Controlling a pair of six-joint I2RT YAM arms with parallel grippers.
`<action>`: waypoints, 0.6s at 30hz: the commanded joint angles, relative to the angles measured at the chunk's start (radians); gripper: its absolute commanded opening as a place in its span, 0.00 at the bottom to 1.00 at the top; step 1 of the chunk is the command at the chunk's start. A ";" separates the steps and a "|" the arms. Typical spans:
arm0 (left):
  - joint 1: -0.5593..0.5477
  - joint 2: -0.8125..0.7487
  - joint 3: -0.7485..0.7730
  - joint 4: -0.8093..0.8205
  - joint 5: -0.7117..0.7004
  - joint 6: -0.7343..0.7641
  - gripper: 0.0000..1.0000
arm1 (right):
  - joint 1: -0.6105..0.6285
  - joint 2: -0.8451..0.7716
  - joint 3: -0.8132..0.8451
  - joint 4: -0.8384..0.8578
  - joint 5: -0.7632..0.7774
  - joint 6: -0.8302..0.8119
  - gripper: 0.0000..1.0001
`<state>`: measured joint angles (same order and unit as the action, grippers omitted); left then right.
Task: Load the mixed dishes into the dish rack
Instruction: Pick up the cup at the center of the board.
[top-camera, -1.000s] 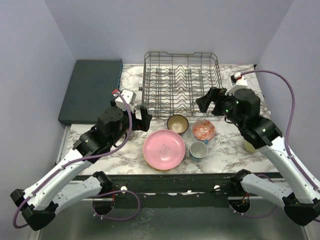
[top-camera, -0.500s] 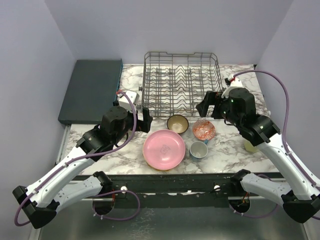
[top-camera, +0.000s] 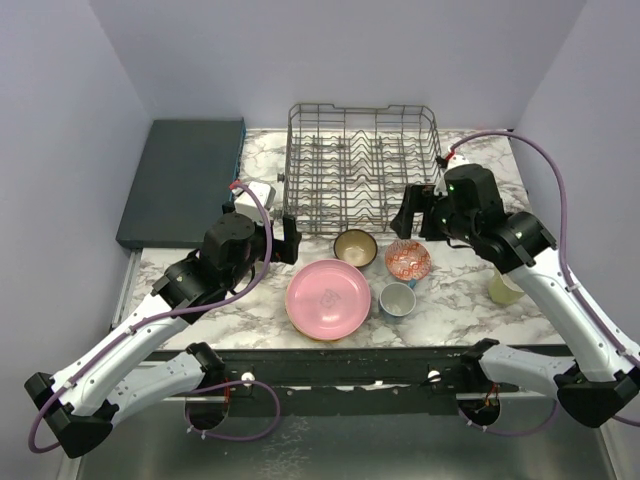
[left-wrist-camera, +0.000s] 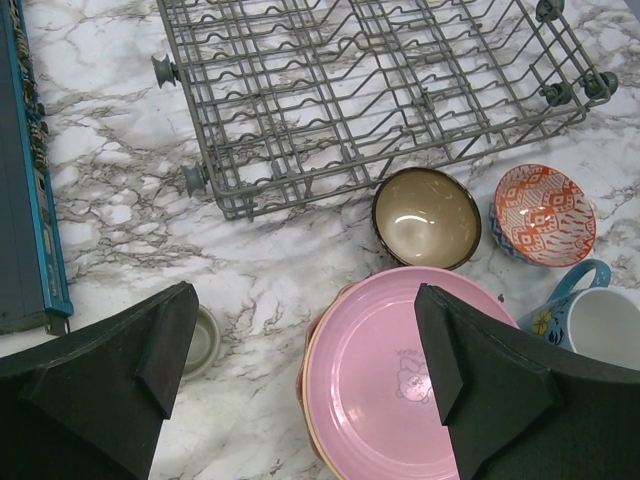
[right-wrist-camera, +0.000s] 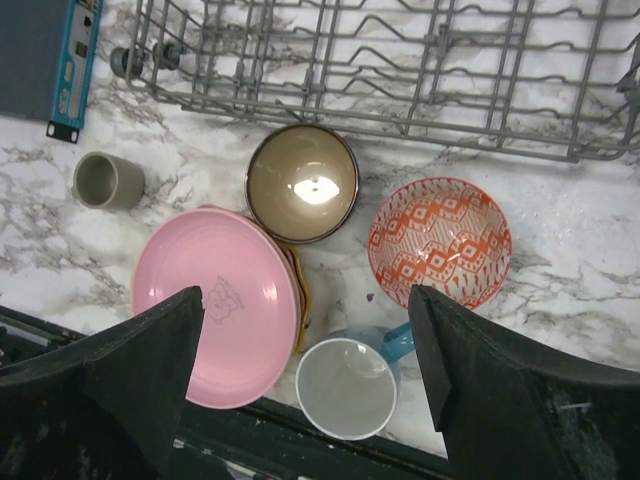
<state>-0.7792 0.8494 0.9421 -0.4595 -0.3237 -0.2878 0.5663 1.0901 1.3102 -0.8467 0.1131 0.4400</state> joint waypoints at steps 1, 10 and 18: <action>0.004 -0.013 -0.004 -0.024 -0.032 0.004 0.99 | 0.002 0.033 0.031 -0.101 -0.075 0.019 0.88; 0.003 -0.019 -0.003 -0.030 -0.040 0.003 0.99 | 0.072 0.085 -0.005 -0.135 -0.071 0.076 0.78; 0.003 -0.020 -0.003 -0.034 -0.041 0.003 0.99 | 0.216 0.170 0.006 -0.157 0.038 0.130 0.73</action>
<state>-0.7792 0.8433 0.9421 -0.4751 -0.3344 -0.2878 0.7410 1.2270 1.3132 -0.9668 0.0933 0.5346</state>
